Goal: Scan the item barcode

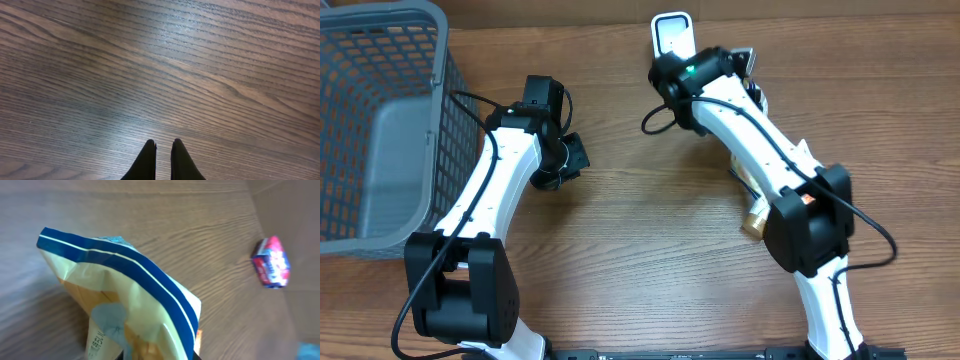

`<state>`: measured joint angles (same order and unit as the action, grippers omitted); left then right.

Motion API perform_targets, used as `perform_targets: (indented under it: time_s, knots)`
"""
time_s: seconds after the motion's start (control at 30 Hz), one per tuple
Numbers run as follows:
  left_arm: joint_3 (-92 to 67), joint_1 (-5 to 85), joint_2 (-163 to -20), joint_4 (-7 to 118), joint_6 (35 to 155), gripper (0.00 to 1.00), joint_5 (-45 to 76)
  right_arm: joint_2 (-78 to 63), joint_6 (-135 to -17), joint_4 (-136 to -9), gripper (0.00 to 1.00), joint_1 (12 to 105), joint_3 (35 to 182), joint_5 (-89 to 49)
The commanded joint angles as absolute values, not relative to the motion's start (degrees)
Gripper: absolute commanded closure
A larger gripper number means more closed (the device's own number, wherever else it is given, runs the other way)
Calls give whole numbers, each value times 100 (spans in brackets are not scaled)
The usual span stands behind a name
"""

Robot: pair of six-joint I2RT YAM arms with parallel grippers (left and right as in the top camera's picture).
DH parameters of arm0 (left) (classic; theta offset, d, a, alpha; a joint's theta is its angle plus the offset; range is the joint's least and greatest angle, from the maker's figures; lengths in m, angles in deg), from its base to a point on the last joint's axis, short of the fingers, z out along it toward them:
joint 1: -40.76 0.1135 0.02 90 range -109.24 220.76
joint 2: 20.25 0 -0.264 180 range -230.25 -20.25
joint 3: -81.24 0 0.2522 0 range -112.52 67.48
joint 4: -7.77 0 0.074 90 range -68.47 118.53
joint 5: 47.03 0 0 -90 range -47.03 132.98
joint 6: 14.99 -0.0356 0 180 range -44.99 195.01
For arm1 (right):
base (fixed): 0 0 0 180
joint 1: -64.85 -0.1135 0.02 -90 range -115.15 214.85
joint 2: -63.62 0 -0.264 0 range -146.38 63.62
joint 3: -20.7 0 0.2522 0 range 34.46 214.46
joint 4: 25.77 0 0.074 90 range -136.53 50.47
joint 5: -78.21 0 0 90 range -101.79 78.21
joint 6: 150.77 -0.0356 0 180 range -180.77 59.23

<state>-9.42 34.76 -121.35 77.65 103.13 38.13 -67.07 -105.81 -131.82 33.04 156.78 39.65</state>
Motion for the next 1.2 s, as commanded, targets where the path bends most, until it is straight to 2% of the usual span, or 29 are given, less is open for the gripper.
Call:
perform_targets:
  time_s: [0.0,0.13,0.23,0.27,0.33,0.4,0.43,0.67,0.7,0.77,0.87,1.0,1.1,1.17]
  knots:
    - [-1032,3441,-12148,7765,10204,94,3737,-6924,-10730,-13221,96,3113,15576,4398]
    - [-1032,3441,-12148,7763,10204,91,3737,-6954,-10732,-13188,96,2803,15554,4027]
    - [-1032,3441,-12148,7763,10204,88,3737,-6954,-10730,-13029,89,2420,15556,3520]
    - [-1032,3441,-12148,7763,10204,86,3735,-6954,-10727,-12924,77,2219,15571,3200]
    - [-1032,3441,-12148,7763,10201,84,3739,-6954,-10730,-12815,72,2069,15602,2853]
    - [-1032,3441,-12148,7765,10197,82,3739,-6954,-10723,-12644,58,1959,15611,2414]
    - [-1032,3441,-12148,7767,10175,81,3737,-6954,-10725,-12568,55,1911,15611,2160]
    - [-1032,3441,-12148,7815,10027,78,3739,-6944,-10450,-12480,52,1981,15993,350]
    - [-1032,3441,-12148,7820,10027,78,3737,-6944,-10345,-12576,48,2038,16146,287]
    - [-1032,3441,-12148,7844,10027,78,3737,-6941,-10174,-12869,20,2180,16474,289]
    - [-1025,3432,-12150,7852,10022,71,3597,-6941,-9385,-13156,5,2431,16758,138]
    - [-1025,3434,-12150,7767,10029,64,3590,-6950,-8881,-13105,4,2632,16649,-82]
    - [-1025,3476,-12150,7691,10033,67,3665,-6950,-8948,-12909,4,2604,16424,-107]
    - [-1025,3552,-12150,7699,10166,70,3842,-6950,-9007,-12629,0,2528,16223,-17]
